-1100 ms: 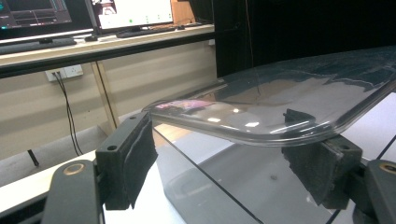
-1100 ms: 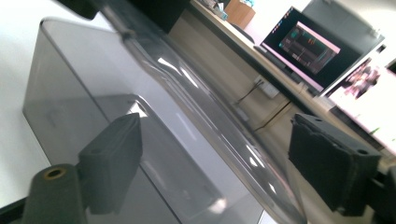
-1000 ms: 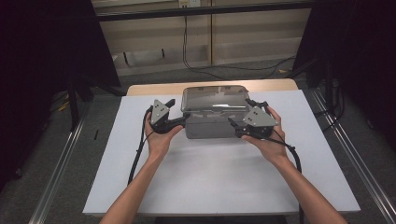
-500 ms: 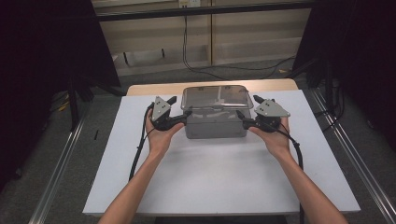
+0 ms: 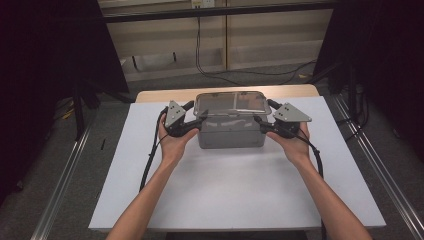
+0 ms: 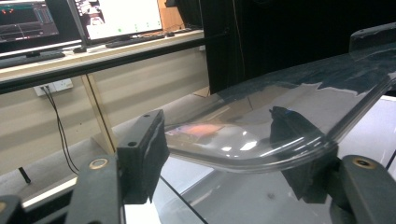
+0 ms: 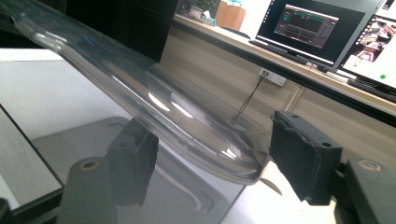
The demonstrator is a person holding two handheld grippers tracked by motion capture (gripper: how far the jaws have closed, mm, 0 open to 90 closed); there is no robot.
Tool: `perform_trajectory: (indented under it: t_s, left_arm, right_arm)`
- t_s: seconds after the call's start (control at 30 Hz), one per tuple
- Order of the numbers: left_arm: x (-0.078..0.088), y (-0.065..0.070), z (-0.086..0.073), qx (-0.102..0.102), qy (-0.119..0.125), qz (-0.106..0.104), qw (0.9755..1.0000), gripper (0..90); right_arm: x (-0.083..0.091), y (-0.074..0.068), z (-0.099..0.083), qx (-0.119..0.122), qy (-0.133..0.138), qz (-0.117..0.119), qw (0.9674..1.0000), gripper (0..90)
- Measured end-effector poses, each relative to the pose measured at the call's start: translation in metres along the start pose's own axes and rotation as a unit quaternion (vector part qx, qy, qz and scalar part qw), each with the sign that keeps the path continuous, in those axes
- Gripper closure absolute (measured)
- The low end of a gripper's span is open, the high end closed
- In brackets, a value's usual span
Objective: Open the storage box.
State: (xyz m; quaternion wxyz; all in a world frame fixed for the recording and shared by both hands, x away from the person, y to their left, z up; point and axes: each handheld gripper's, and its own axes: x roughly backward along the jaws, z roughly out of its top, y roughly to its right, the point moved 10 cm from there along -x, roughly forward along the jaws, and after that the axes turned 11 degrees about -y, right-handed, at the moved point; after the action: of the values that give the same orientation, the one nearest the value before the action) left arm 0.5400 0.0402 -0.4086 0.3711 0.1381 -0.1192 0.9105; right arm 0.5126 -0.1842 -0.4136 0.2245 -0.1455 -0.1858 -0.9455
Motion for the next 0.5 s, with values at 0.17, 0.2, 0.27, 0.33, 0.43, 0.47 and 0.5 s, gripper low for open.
perform_trajectory:
  t_s: [0.17, 0.2, 0.27, 0.33, 0.43, 0.47, 0.5]
  left_arm:
    - [-0.0003, -0.0008, 0.0, -0.01, -0.004, 0.001, 0.9999, 40.9]
    - [-0.0001, -0.0008, 0.0002, -0.012, -0.004, 0.001, 0.9999, 41.1]
    - [0.0003, -0.0008, 0.0013, -0.015, -0.004, 0.001, 0.9999, 42.1]
    - [0.0007, -0.0009, 0.0028, -0.016, -0.004, 0.001, 0.9999, 43.3]
    - [0.0008, -0.0011, 0.0043, -0.019, -0.005, 0.0, 0.9998, 44.2]
    - [0.0008, -0.0013, 0.0046, -0.018, -0.005, 0.0, 0.9998, 44.3]
    - [0.0009, -0.0016, 0.0044, -0.017, -0.005, -0.001, 0.9998, 44.3]
  right_arm:
    - [-0.0005, 0.0001, 0.0014, 0.001, 0.003, 0.004, 1.0, 39.3]
    - [-0.0007, 0.0, 0.0029, -0.001, 0.005, 0.006, 1.0, 40.8]
    - [-0.0009, -0.0001, 0.0055, 0.004, 0.007, 0.008, 0.9999, 42.4]
    - [-0.0013, -0.0003, 0.0078, 0.005, 0.013, 0.008, 0.9999, 43.6]
    - [-0.0017, 0.0, 0.0073, 0.001, 0.015, 0.011, 0.9998, 44.5]
    - [-0.0019, 0.0013, 0.0078, -0.002, 0.019, 0.01, 0.9998, 45.8]
    - [-0.0018, 0.0025, 0.0082, -0.006, 0.02, 0.01, 0.9997, 46.7]
